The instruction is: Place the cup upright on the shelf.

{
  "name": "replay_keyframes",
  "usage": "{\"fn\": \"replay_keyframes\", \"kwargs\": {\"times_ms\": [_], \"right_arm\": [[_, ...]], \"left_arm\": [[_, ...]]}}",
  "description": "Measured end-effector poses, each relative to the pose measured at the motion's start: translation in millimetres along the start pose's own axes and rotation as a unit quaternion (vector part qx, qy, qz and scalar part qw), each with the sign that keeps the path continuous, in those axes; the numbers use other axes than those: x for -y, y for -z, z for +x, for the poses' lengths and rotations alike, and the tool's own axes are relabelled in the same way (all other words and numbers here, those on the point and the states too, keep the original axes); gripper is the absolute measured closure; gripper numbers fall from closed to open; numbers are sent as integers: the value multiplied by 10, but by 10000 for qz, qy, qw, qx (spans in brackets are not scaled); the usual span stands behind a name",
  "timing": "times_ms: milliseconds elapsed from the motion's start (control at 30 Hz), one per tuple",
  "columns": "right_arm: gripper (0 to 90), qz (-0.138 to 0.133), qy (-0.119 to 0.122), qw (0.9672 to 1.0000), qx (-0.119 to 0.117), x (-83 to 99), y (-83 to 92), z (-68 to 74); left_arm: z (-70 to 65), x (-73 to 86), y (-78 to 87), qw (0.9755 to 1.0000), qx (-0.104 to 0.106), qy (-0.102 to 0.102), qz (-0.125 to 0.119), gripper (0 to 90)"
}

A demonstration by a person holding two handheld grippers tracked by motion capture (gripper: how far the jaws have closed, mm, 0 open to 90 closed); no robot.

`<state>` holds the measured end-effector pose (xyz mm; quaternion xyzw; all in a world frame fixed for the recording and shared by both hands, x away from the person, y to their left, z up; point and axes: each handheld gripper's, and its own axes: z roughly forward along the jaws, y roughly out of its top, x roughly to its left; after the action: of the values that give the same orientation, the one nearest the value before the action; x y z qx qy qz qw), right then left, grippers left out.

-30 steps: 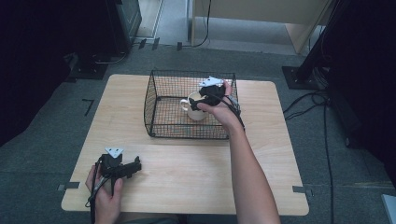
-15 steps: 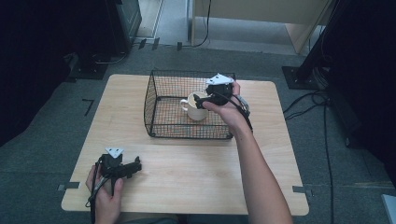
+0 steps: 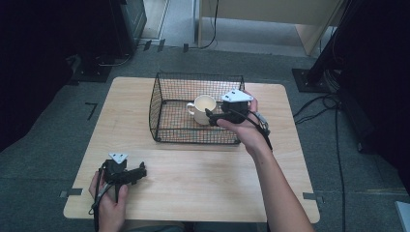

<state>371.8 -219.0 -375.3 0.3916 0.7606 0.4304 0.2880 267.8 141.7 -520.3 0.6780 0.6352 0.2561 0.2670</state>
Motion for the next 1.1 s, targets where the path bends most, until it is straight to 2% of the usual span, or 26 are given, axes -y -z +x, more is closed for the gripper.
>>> {"fn": "replay_keyframes", "kwargs": {"times_ms": [433,600,1100], "right_arm": [[64,-136,109,9998,-9,201,388,51],[64,-179,41,9998,7,327,525,48],[48,-91,-270,9992,283,814,849,-155]], "left_arm": [[1,0,1,10000,-3,-8,5,0],[1,-1,2,10000,1,-6,11,0],[1,0,1,10000,-1,-10,6,0]]}}
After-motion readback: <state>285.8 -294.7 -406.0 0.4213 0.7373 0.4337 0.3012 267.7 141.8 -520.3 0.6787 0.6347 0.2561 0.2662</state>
